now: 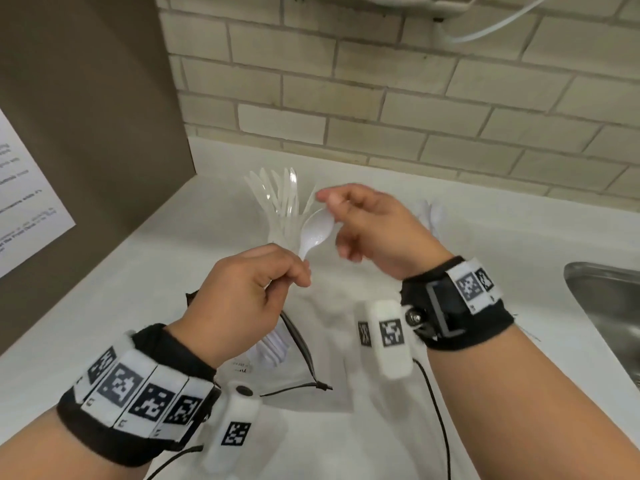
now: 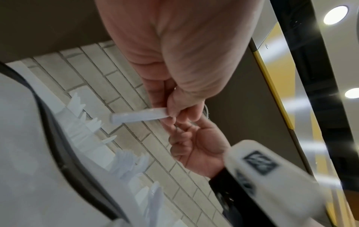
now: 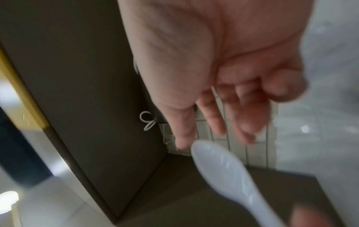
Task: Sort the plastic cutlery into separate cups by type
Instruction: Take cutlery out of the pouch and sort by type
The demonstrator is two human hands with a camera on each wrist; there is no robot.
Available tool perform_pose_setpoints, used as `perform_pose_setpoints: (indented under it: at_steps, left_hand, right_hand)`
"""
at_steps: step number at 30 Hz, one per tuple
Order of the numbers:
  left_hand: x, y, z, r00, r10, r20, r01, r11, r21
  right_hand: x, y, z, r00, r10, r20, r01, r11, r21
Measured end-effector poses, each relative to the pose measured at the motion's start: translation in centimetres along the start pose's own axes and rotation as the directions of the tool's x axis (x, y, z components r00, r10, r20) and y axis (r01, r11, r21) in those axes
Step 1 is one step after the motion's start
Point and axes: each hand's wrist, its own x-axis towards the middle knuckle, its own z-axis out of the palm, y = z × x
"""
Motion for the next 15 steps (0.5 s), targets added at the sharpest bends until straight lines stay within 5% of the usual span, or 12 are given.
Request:
perform_pose_setpoints:
  at_steps: [3, 6, 8, 10, 12, 15]
  left_hand:
    - [0.3, 0.6, 0.4, 0.999, 0.03, 0.032, -0.03, 0.999, -0.02]
    - [0.3, 0.6, 0.0, 0.994, -0.01, 0.113, 0.01, 1.0, 0.0]
    - [0.4, 0.0, -1.0, 0.975, -0.098, 0.199, 0.076, 0.99, 0.117]
    - [0.3, -1.0, -2.1, 0.898, -0.225, 0.378, 0.112, 0.948, 0.297]
    - [-0.3, -2.2, -2.5, 0.771, -0.352, 0.531, 0.096, 0.888, 0.449]
    - [-1.2, -3.2, -1.6, 0.676, -0.442, 0.589, 0.056, 0.829, 0.557]
  right_hand:
    - [-2.0, 0.4, 1.1, 0.993, -0.043, 0.107, 0.038, 0.998, 0.053]
    - [-2.0, 0.9, -0.6, 0.989, -0.113, -0.095, 0.11, 0.993, -0.036]
    - [-1.5, 0.6, -3.5, 0.921, -0.228, -0.316, 0.177, 0.967, -0.181]
    - [-1.1, 0.2, -7.1, 0.791, -0.353, -0.5, 0.18, 0.915, -0.362]
    - [-0.5, 0.2, -10.4, 0.686, -0.442, -0.579, 0.108, 0.848, -0.519]
    - [1.0, 1.7, -13.7, 0.641, -0.499, -0.583, -0.011, 0.754, -0.657]
